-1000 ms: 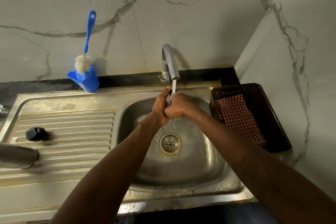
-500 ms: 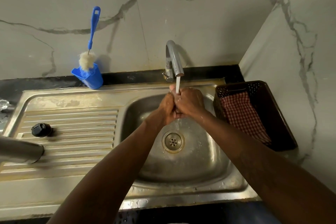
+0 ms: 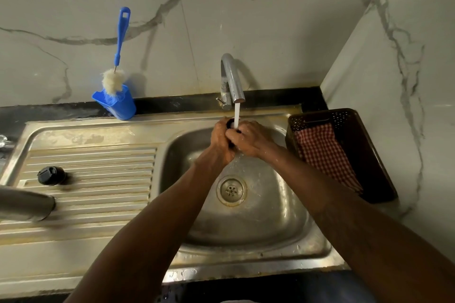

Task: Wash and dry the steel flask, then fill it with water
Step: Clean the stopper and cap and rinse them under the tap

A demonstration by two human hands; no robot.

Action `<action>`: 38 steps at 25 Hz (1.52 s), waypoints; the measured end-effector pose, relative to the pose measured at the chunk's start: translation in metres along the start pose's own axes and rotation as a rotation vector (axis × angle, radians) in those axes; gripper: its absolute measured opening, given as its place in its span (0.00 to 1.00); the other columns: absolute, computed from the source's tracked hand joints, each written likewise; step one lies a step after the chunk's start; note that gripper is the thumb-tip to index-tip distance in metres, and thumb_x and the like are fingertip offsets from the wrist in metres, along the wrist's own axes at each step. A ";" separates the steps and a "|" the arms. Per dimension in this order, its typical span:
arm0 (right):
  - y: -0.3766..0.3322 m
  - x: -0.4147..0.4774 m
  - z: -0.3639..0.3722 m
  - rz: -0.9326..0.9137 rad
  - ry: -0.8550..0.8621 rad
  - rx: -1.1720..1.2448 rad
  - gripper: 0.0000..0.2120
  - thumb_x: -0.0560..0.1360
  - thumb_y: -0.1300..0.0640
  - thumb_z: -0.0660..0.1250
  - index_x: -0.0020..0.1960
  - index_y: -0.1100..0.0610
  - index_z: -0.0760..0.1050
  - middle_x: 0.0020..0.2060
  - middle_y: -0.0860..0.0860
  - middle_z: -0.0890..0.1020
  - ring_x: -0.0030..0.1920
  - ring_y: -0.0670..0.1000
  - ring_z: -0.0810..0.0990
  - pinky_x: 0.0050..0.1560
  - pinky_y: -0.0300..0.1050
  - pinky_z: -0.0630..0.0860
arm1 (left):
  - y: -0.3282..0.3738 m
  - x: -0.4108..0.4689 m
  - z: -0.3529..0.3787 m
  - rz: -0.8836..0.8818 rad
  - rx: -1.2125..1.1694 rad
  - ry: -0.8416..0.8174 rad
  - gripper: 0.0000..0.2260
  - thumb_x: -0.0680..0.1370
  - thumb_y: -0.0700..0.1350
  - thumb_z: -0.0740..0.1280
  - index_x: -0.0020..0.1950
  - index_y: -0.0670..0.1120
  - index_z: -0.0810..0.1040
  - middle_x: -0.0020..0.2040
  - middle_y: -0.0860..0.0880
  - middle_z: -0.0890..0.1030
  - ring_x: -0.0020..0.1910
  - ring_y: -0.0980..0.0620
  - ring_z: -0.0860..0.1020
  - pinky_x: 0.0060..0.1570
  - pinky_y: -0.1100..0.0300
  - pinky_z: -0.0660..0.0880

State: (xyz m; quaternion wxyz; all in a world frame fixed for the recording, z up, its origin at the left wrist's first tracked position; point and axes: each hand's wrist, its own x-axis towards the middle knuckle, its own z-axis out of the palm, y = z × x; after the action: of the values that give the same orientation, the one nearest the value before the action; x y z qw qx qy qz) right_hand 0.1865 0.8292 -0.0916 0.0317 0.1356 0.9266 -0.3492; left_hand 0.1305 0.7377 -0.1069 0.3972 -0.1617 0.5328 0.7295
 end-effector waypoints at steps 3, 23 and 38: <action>-0.024 0.010 -0.007 0.210 -0.196 0.125 0.07 0.77 0.53 0.65 0.44 0.56 0.77 0.39 0.52 0.80 0.37 0.51 0.79 0.34 0.42 0.70 | -0.004 0.003 -0.007 0.062 -0.058 0.050 0.25 0.82 0.54 0.57 0.61 0.33 0.80 0.50 0.35 0.82 0.50 0.39 0.82 0.56 0.44 0.79; -0.013 0.023 0.022 0.721 0.269 1.360 0.25 0.72 0.36 0.73 0.58 0.54 0.84 0.43 0.54 0.88 0.46 0.54 0.87 0.49 0.48 0.82 | -0.002 -0.003 0.026 0.214 0.344 0.193 0.18 0.85 0.57 0.61 0.62 0.44 0.80 0.53 0.44 0.85 0.50 0.48 0.83 0.48 0.52 0.82; -0.020 0.028 0.016 0.595 0.531 0.584 0.12 0.80 0.44 0.68 0.46 0.51 0.83 0.40 0.48 0.85 0.41 0.48 0.83 0.41 0.42 0.79 | -0.004 -0.018 0.013 0.066 -0.005 0.055 0.16 0.86 0.49 0.61 0.62 0.41 0.82 0.56 0.40 0.86 0.57 0.41 0.83 0.63 0.44 0.80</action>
State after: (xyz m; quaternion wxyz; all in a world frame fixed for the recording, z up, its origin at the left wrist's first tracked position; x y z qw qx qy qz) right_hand 0.1535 0.8108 -0.0951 -0.1466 0.4818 0.6874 -0.5234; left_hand 0.1471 0.7429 -0.0923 0.3575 -0.1650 0.5469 0.7388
